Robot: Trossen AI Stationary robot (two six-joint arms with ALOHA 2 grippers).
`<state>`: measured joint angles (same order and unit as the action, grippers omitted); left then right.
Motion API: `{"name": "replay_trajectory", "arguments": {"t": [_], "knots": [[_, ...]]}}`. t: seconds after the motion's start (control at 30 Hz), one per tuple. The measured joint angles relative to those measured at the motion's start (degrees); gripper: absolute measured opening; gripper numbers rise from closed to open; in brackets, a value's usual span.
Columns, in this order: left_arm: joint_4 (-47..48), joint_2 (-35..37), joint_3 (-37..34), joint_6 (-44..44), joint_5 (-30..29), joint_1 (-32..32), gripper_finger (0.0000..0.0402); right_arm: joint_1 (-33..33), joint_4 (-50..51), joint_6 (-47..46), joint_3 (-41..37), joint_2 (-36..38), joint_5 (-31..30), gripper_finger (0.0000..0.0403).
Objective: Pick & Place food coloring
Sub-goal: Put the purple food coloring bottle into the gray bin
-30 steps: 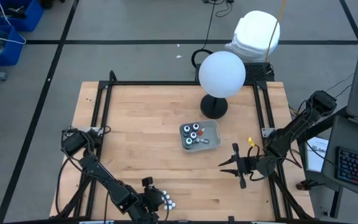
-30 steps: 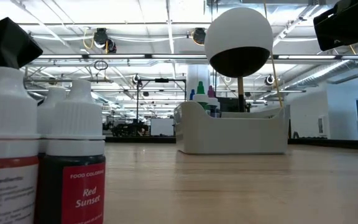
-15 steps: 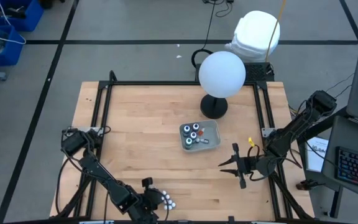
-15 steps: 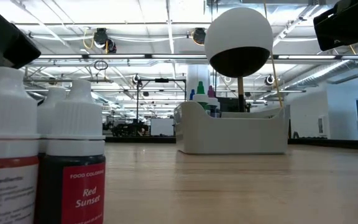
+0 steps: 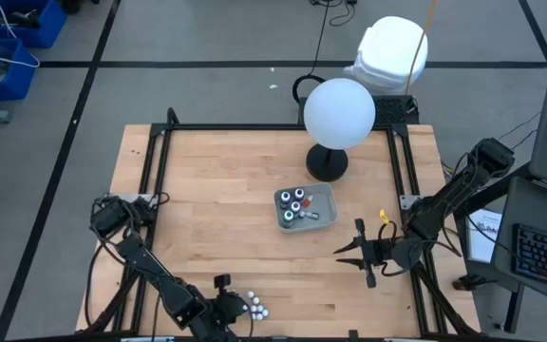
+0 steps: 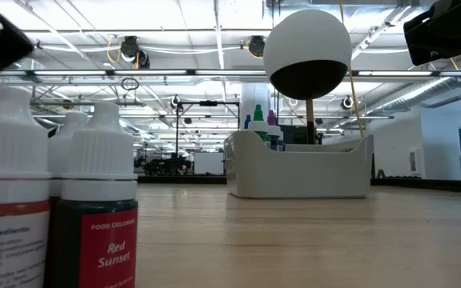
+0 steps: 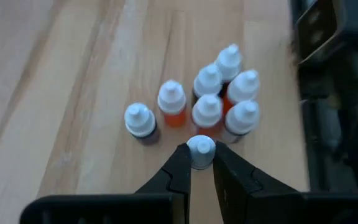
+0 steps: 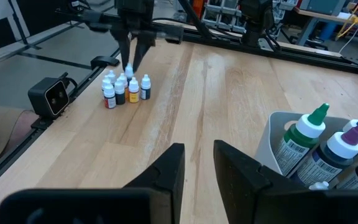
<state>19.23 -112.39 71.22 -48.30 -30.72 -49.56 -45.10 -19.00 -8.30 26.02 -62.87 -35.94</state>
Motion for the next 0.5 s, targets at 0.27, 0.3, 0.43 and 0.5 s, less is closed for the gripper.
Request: {"name": "replay_trajectory", "arguments": {"t": [0.27, 0.3, 0.43, 0.5], "knots": [[2.88, 8.01, 0.63, 2.37, -2.87, 1.02, 0.0048, 0.02, -0.02, 0.01, 0.0, 0.0, -0.01, 0.0077], [3.11, 9.18, 1.35, 3.44, -3.13, 1.83, 0.0048, -0.01, -0.03, 0.05, 0.0, 0.0, -0.01, 0.0077], [4.71, 10.4, 7.16, 12.88, -1.62, 7.09, 0.0048, -0.01, -0.07, 0.46, 0.0, -0.02, -0.2, 0.0077], [6.19, 10.03, 11.15, 19.5, 0.24, 10.32, 0.0048, 0.01, -0.48, 1.14, 0.0, 0.0, -0.22, 0.0077]]}}
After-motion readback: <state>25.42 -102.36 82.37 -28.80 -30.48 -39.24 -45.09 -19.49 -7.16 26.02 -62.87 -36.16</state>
